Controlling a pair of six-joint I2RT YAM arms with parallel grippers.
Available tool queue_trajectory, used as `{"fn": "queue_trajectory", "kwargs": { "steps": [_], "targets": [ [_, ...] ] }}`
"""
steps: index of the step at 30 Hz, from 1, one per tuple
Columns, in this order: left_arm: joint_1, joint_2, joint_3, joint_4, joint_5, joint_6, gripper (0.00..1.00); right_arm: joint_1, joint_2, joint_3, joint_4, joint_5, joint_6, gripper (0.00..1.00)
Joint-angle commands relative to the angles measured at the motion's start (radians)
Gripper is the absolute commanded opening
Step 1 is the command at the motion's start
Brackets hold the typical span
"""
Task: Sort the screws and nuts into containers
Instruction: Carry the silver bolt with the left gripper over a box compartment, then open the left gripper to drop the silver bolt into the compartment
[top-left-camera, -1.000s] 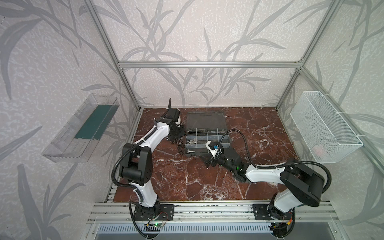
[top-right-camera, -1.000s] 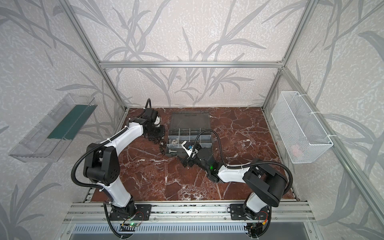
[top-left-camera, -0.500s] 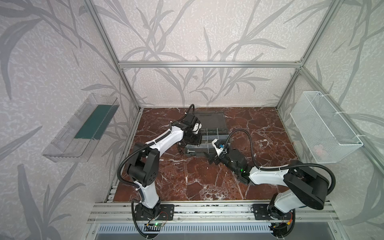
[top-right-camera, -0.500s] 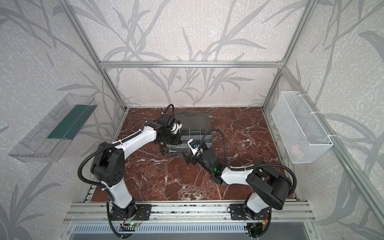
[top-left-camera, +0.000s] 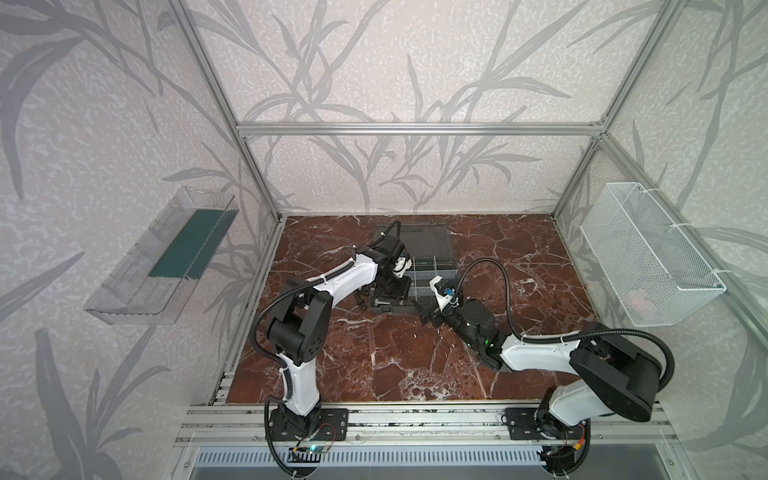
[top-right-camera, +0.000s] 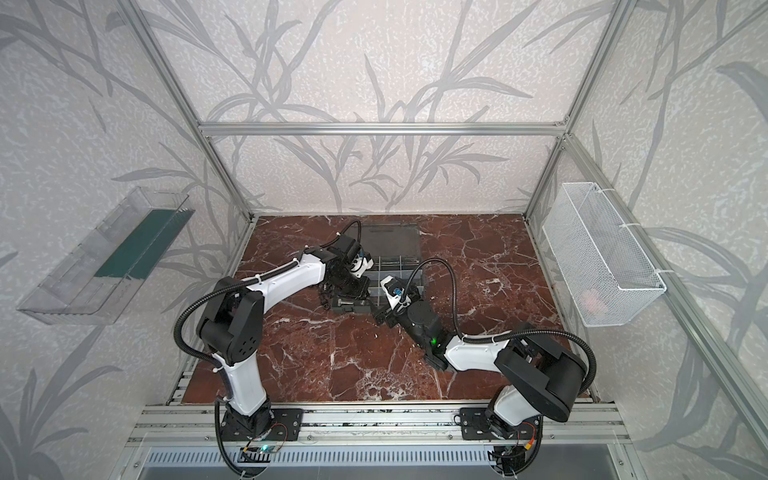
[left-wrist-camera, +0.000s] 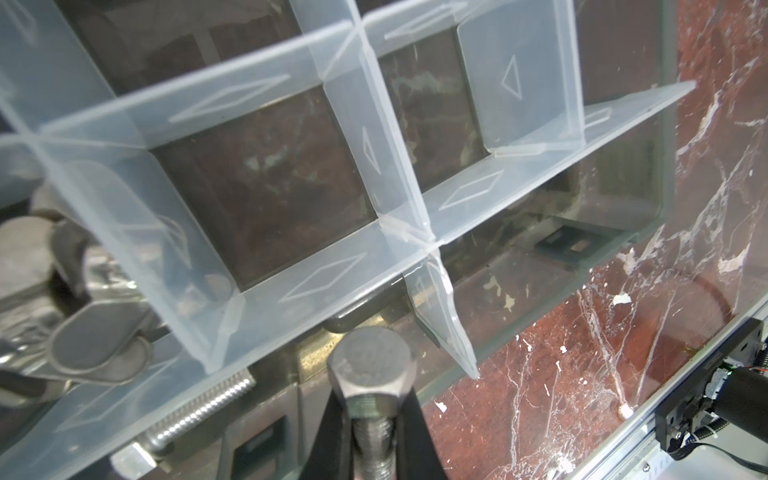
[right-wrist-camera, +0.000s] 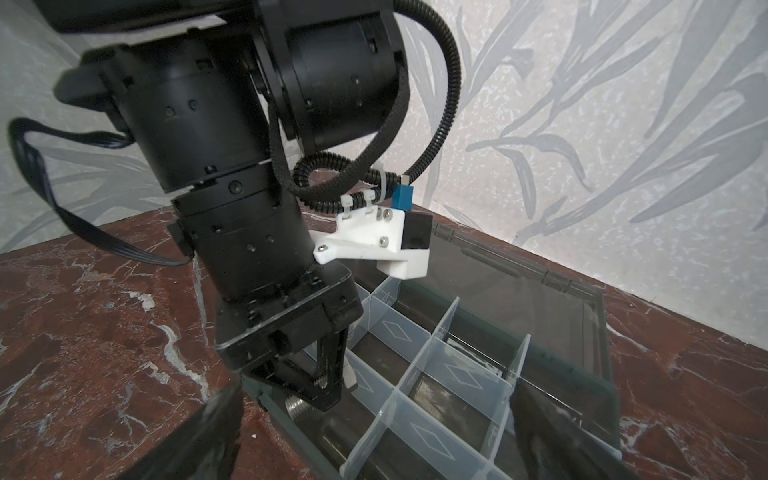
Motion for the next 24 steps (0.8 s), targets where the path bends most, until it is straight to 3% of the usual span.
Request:
{"fn": "queue_trajectory", "kwargs": {
  "steps": [1,24],
  "targets": [
    [-0.023,0.025,0.046,-0.043,-0.009,0.037,0.1,-0.004,-0.031,-0.01,0.05,0.021,0.008,0.99],
    [-0.01,-0.007,0.045,-0.044,-0.101,0.024,0.41,-0.004,-0.032,-0.014,0.052,0.029,0.011,0.99]
  ]
}}
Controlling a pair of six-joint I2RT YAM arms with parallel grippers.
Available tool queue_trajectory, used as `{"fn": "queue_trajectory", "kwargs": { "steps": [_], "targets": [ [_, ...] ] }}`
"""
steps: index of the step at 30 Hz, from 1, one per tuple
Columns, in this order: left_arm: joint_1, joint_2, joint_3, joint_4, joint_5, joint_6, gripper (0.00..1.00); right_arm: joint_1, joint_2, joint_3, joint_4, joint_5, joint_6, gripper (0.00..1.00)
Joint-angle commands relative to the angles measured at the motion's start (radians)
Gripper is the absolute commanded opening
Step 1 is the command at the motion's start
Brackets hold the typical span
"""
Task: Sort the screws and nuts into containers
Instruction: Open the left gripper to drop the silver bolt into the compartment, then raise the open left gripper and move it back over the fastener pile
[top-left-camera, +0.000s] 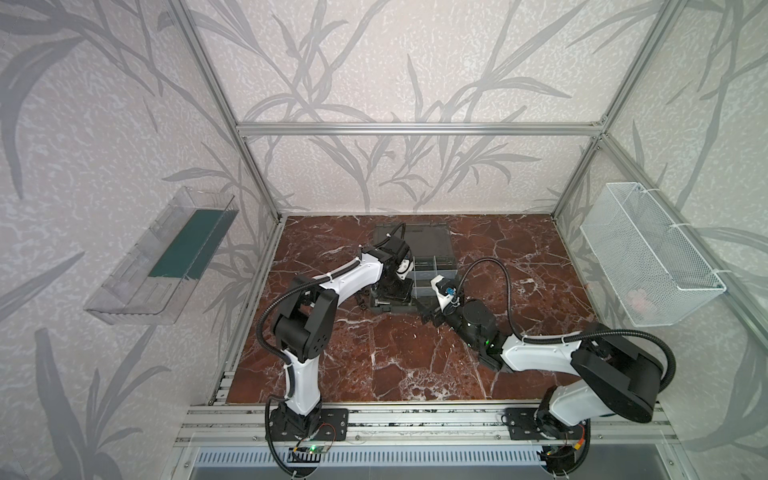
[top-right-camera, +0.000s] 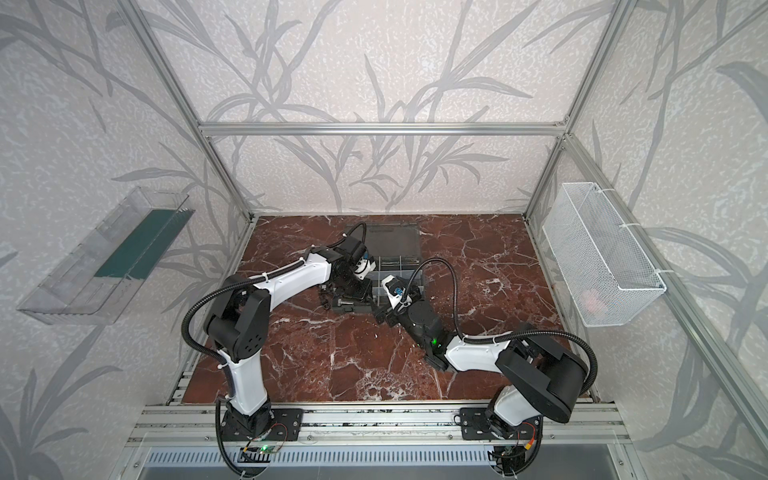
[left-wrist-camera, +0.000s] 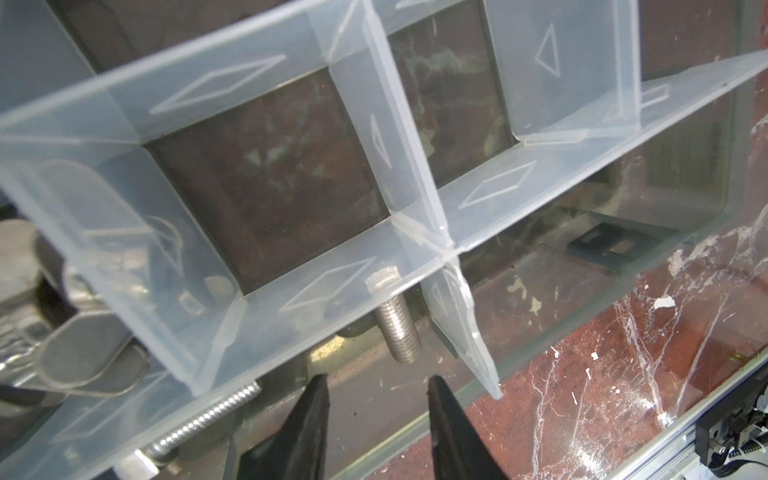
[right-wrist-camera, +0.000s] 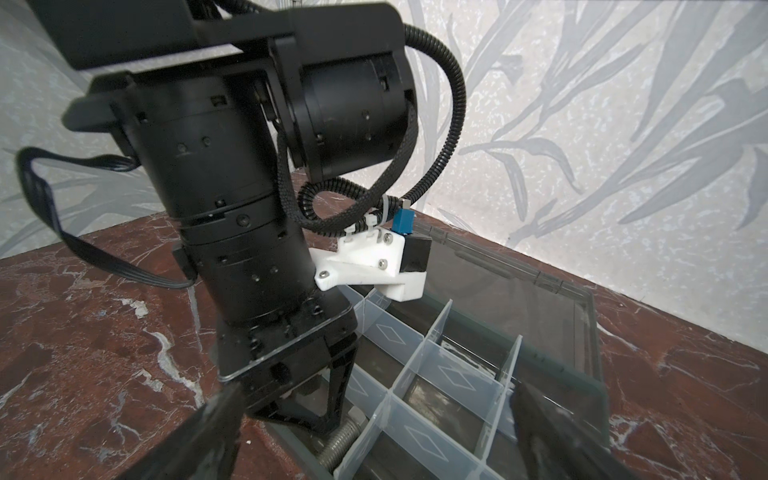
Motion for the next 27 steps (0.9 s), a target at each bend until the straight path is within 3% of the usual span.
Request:
{"fn": "queue_trajectory", "kwargs": {
  "steps": [1,8,16,21,24,27],
  "targets": [
    [0.013,-0.05,0.006,-0.002,-0.04,0.016,0.42,-0.004,-0.025,-0.011,0.043,0.011,0.011,0.99],
    [0.056,-0.176,-0.06,0.088,-0.135,-0.004,0.54,-0.004,-0.02,-0.008,0.038,0.003,0.013,0.99],
    [0.191,-0.311,-0.178,0.245,-0.283,-0.151,0.66,-0.004,-0.016,-0.004,0.037,-0.008,0.018,0.99],
    [0.227,-0.352,-0.304,0.397,-0.387,-0.191,0.84,-0.004,-0.005,0.01,0.02,-0.043,0.024,0.99],
    [0.232,-0.325,-0.248,0.299,-0.368,-0.18,0.93,-0.004,-0.006,0.01,0.018,-0.041,0.024,0.99],
    [0.236,-0.289,-0.236,0.294,-0.256,-0.191,0.95,-0.004,-0.001,0.011,0.017,-0.04,0.022,0.99]
  ]
}}
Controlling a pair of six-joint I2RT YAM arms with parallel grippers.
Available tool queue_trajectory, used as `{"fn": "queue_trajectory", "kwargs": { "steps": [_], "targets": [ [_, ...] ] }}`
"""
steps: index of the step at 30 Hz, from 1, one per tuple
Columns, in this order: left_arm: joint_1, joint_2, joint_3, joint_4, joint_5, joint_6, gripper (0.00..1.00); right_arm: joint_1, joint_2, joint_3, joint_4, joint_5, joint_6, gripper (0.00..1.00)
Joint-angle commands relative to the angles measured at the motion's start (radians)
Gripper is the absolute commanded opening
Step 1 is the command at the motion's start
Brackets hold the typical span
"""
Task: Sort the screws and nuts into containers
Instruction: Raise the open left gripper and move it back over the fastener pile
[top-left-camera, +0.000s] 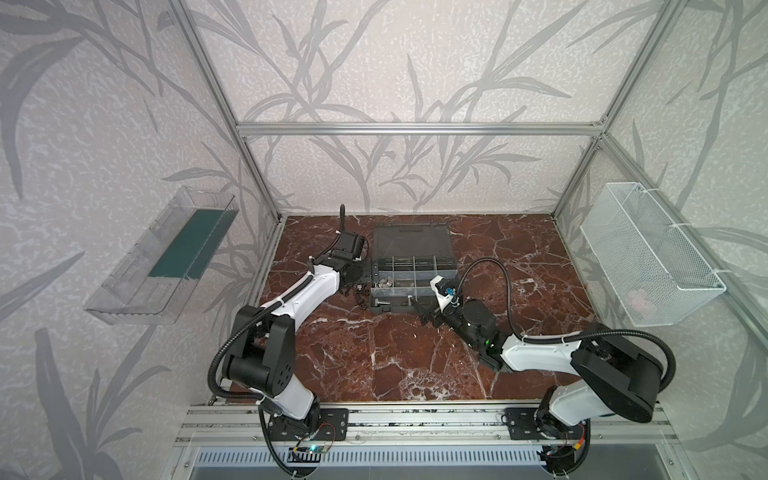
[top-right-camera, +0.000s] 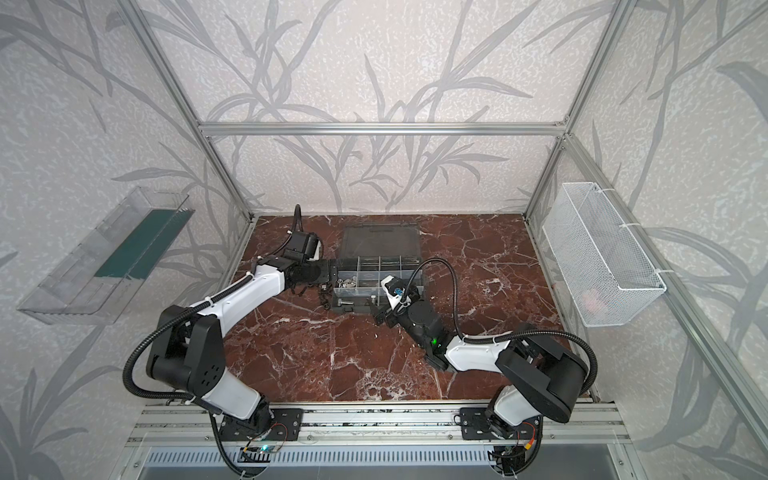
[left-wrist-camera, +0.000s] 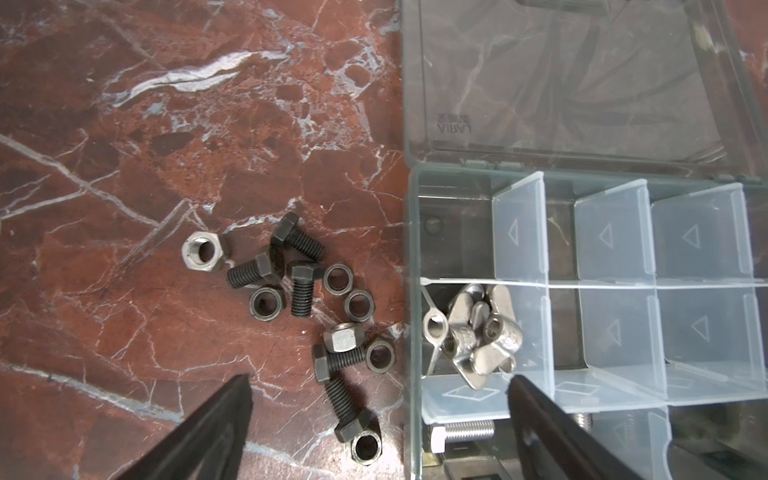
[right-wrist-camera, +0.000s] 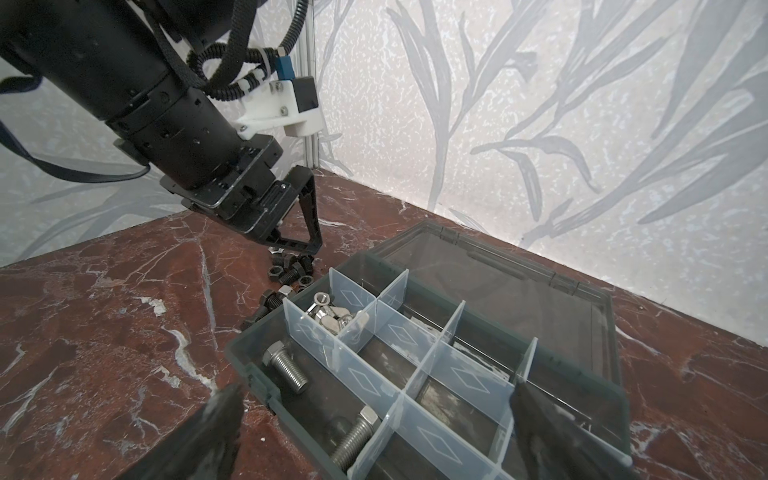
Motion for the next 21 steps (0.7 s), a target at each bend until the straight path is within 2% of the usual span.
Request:
{"fn": "queue_trajectory", "kwargs": {
  "steps": [1,5,9,15,21],
  "targets": [
    [0.004,0.033,0.033,0.005,0.099,-0.027,0.98,-0.004,-0.001,0.013,0.018,-0.007,0.007,0.99],
    [0.016,0.096,0.07,-0.017,0.269,-0.051,1.0,-0.005,-0.002,0.015,0.013,-0.011,0.008,0.99],
    [0.018,0.148,0.078,-0.006,0.36,-0.069,0.99,-0.004,0.001,0.015,0.013,-0.011,0.007,0.99],
    [0.017,0.191,0.064,0.046,0.47,-0.096,0.99,-0.005,-0.001,0.017,0.01,-0.016,0.007,0.99],
    [0.014,0.215,0.062,0.079,0.531,-0.104,1.0,-0.005,0.002,0.022,0.003,-0.023,0.011,0.99]
  ]
}}
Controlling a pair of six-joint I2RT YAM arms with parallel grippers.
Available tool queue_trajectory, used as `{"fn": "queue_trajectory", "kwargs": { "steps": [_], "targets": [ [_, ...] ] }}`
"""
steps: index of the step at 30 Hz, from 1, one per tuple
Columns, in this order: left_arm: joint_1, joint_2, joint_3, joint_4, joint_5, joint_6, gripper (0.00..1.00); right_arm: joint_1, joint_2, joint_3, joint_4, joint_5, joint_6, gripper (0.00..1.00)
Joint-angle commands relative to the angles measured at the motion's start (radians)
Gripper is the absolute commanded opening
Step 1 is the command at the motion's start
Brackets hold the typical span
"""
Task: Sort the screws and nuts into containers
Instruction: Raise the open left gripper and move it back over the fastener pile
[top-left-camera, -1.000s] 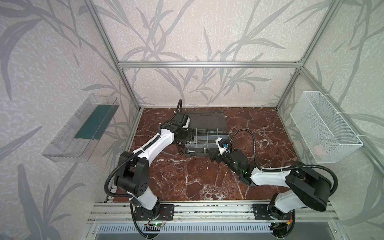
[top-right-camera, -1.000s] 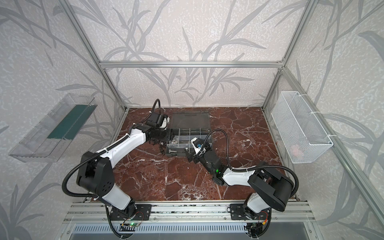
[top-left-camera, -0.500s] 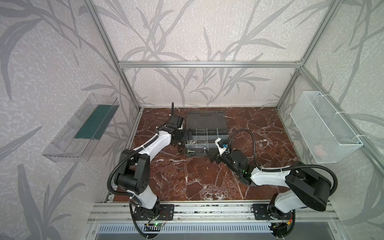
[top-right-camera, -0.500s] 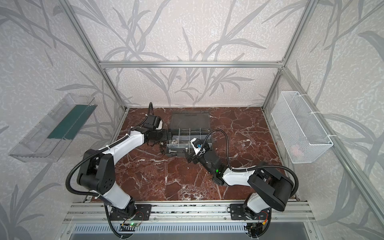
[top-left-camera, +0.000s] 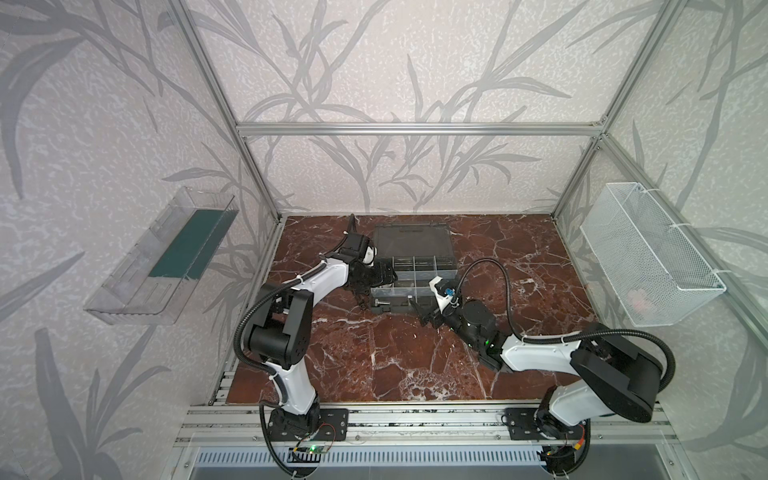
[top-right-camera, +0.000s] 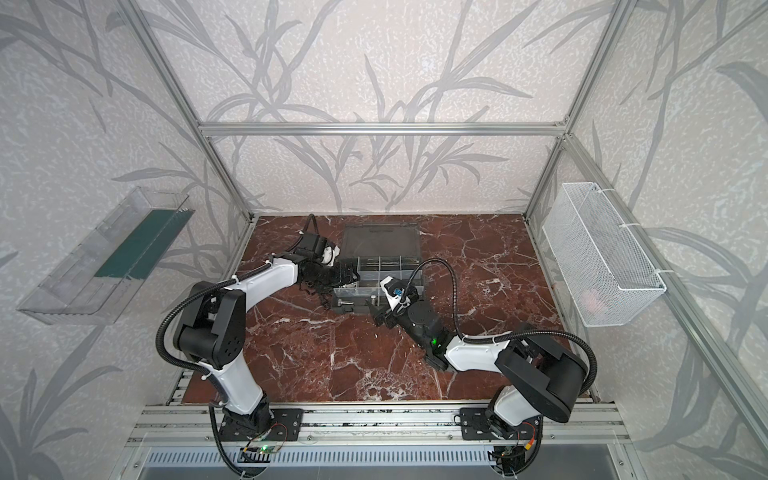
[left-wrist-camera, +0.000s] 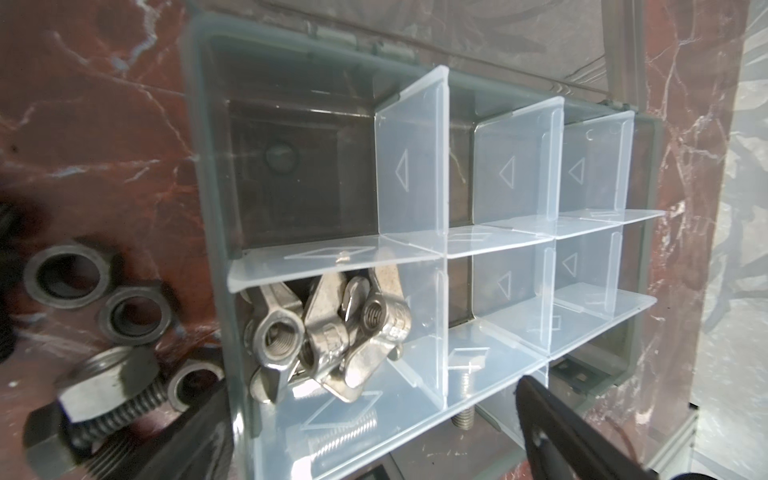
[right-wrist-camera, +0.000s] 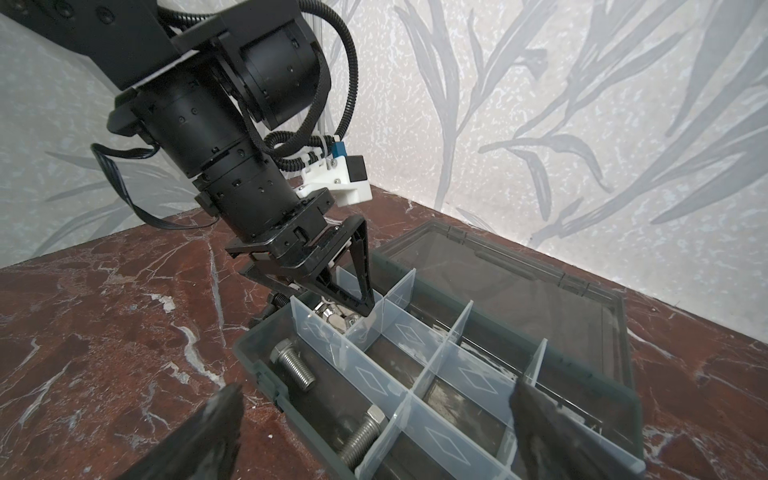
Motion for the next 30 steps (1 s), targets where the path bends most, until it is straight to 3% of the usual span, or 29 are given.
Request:
{"fn": "queue_trajectory", "kwargs": {
  "steps": [1,14,23,30],
  "targets": [
    [-0.007,0.028,0.011,0.046,0.098,-0.016,1.0,-0.004,-0.001,0.022,0.002,-0.004,0.005,0.99],
    [-0.062,0.045,0.023,0.071,0.174,-0.013,0.99,-0.005,0.006,0.03,-0.008,-0.018,0.01,0.99],
    [-0.039,0.034,0.057,-0.016,0.067,0.029,1.0,-0.004,0.007,0.03,-0.01,-0.02,0.01,0.99],
    [-0.004,-0.032,0.084,-0.129,-0.148,0.105,1.0,-0.005,0.005,0.03,-0.009,-0.016,0.011,0.99]
  ]
}}
